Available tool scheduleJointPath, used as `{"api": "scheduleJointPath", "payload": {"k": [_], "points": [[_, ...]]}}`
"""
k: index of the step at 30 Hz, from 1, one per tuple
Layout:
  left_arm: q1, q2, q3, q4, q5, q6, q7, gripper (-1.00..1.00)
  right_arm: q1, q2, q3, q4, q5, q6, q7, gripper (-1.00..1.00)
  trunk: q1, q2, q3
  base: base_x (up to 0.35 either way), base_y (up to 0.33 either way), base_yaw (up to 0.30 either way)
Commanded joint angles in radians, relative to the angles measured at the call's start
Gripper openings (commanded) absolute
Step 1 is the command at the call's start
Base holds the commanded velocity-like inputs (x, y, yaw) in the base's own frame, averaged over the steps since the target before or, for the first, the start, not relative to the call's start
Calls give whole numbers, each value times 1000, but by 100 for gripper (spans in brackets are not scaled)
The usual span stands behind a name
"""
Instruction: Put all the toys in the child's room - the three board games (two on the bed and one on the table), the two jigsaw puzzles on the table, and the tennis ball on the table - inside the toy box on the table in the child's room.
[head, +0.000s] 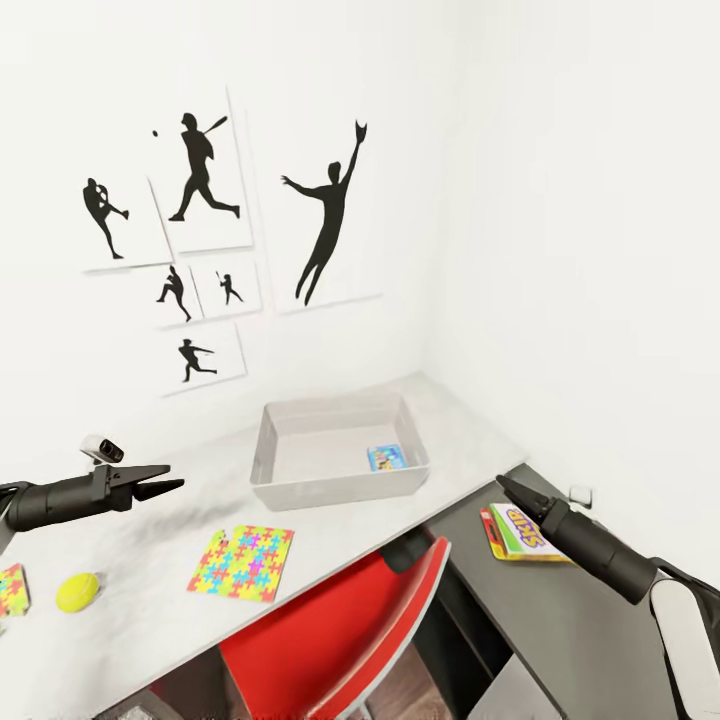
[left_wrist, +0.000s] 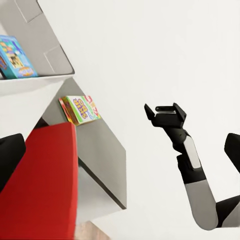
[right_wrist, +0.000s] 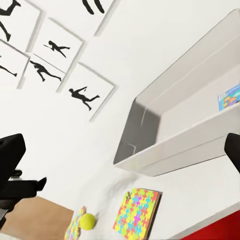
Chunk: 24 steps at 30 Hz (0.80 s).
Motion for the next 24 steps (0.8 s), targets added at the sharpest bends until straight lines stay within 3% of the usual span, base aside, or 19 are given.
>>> {"api": "scheduleJointPath", "payload": {"k": [1,14,24], "points": [[-1,0,-1,0,0,11,-4,100,-1,0,-1,0,1,2,4,100,0,-2,-2,-89,12,0],[1,0,0,-1,0,11,-4,100,-1,0,-3,-7,-5,-34,1,100,0,-2,-2,-15,2,-3],[1,0,1,-1,0,11,-4,100,0,0,1,-8,-7,-35,0,100,0,-2,11,-1,0,-83]]}}
